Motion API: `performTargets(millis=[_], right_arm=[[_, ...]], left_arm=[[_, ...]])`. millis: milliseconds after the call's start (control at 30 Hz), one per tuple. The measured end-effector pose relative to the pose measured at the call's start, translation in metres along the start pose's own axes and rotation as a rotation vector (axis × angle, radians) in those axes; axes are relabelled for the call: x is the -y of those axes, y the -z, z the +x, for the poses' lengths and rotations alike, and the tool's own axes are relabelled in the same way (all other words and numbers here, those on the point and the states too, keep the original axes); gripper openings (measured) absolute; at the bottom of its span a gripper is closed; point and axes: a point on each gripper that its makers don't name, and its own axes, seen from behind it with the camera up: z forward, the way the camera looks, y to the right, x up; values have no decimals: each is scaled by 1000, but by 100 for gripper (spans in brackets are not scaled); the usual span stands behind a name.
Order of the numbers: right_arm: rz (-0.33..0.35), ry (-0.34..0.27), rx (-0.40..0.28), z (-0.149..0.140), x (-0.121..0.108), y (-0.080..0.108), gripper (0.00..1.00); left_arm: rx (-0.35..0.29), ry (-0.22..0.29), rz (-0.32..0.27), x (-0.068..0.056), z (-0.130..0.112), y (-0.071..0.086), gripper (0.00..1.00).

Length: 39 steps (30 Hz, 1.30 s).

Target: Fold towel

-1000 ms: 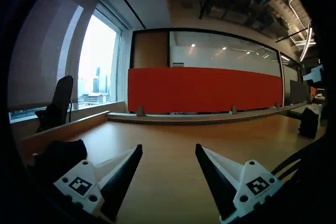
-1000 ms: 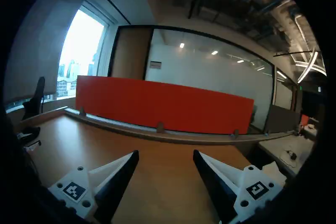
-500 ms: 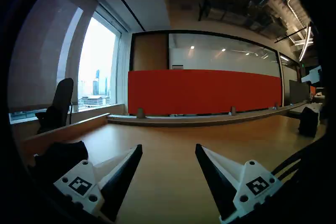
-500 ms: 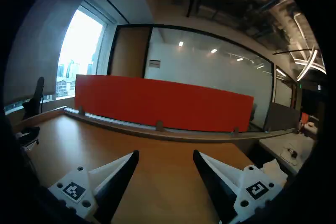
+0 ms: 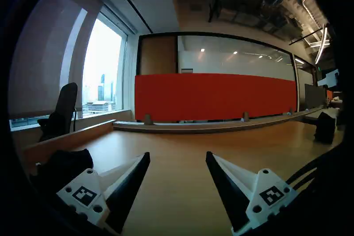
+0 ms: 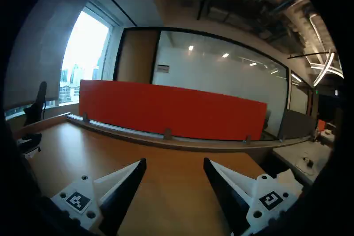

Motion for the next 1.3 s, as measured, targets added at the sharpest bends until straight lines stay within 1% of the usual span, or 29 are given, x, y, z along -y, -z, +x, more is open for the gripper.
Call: performTargets(millis=[100,300,400,600,800,1000,1300], right_arm=[[-1,12,-13,2,-3,-1,100],[23,16,-34,-2,0,-3,100],[17,1,-36,-10,-7,-4,100],[3,-56,-31,-34,-26,-1,100],[15,-100,-52,-57,-34,2,100],[-1,-130,-64,-79,-42,1,100],[-12,-155,-91,-105,-45,2,100]], left_arm=[[0,0,0,0,0,0,94],[0,-1,0,0,0,0,94],[0,-1,0,0,0,0,94],[0,-1,0,0,1,0,94],[0,-1,0,-1,1,0,94],[0,-1,0,-1,1,0,94],[0,-1,0,-1,1,0,94]])
